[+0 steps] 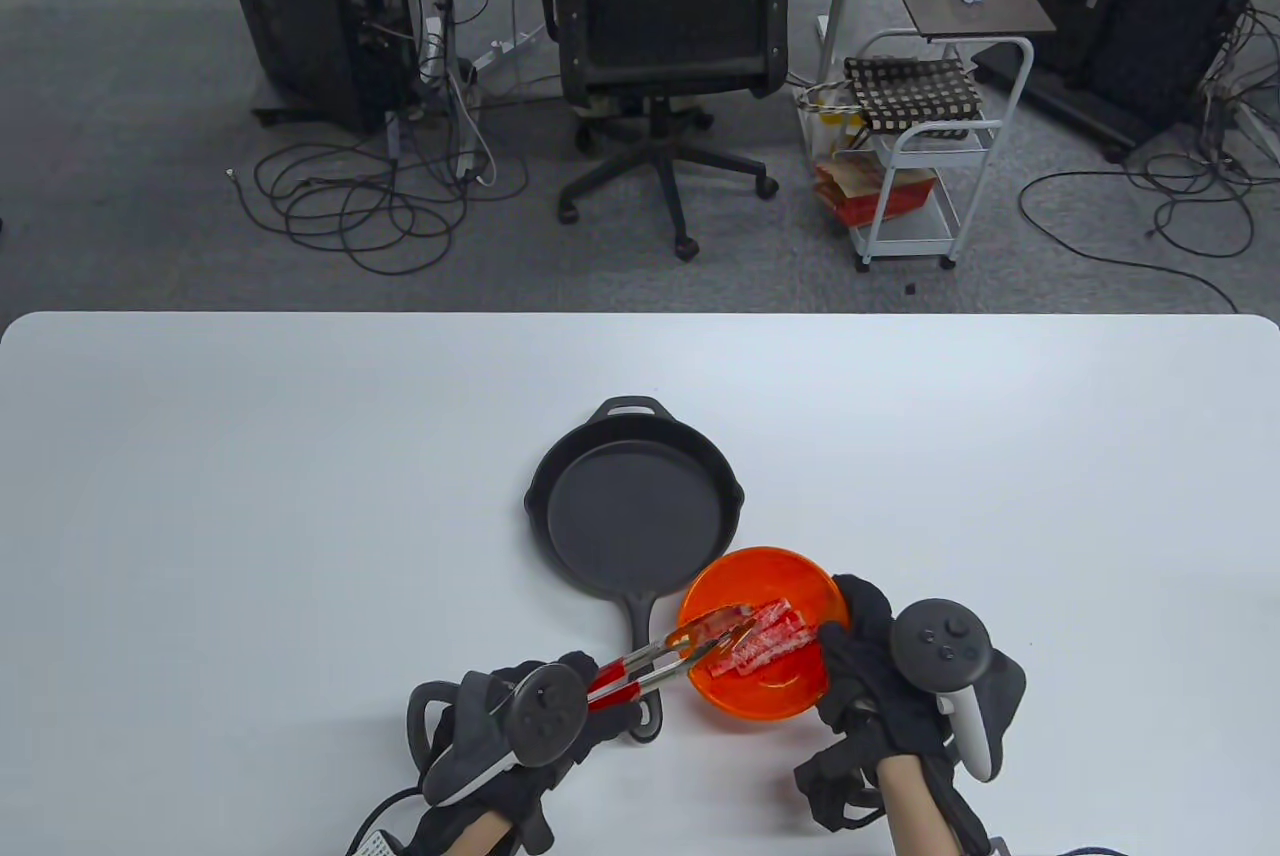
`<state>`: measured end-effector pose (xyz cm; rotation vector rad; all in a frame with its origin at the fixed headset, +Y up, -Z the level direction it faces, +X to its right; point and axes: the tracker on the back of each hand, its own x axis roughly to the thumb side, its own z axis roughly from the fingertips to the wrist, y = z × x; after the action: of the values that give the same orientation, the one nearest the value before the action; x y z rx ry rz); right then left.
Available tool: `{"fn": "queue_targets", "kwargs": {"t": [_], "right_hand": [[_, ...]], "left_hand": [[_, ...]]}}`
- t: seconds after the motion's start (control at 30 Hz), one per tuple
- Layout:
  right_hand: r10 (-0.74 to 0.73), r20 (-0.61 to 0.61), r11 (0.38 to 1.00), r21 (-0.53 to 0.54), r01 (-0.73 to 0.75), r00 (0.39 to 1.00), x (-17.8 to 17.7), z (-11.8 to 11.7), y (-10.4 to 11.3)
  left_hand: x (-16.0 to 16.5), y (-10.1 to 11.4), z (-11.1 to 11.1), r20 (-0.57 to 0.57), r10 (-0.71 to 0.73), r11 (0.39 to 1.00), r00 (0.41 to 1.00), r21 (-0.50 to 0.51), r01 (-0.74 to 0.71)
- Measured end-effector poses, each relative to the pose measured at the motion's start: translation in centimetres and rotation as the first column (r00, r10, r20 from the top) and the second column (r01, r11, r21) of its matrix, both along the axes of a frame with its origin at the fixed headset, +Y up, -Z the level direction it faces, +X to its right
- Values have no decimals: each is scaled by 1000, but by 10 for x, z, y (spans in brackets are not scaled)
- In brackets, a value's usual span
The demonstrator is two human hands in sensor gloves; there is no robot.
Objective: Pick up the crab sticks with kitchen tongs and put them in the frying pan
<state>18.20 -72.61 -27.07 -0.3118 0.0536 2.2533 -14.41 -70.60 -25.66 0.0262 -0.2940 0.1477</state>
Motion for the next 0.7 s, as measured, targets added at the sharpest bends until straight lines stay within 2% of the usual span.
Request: {"fn": "queue_targets", "kwargs": {"t": [0.47, 0.7], "right_hand": [[-17, 3, 1000, -5, 17, 1000, 0, 0, 0], [-21, 12, 1000, -10, 21, 1000, 2, 0, 1]], "left_hand": [[-1, 1, 0, -18, 20, 1000, 1000, 22, -20], [-9, 18, 0, -34, 100, 991, 994, 89, -96]]}}
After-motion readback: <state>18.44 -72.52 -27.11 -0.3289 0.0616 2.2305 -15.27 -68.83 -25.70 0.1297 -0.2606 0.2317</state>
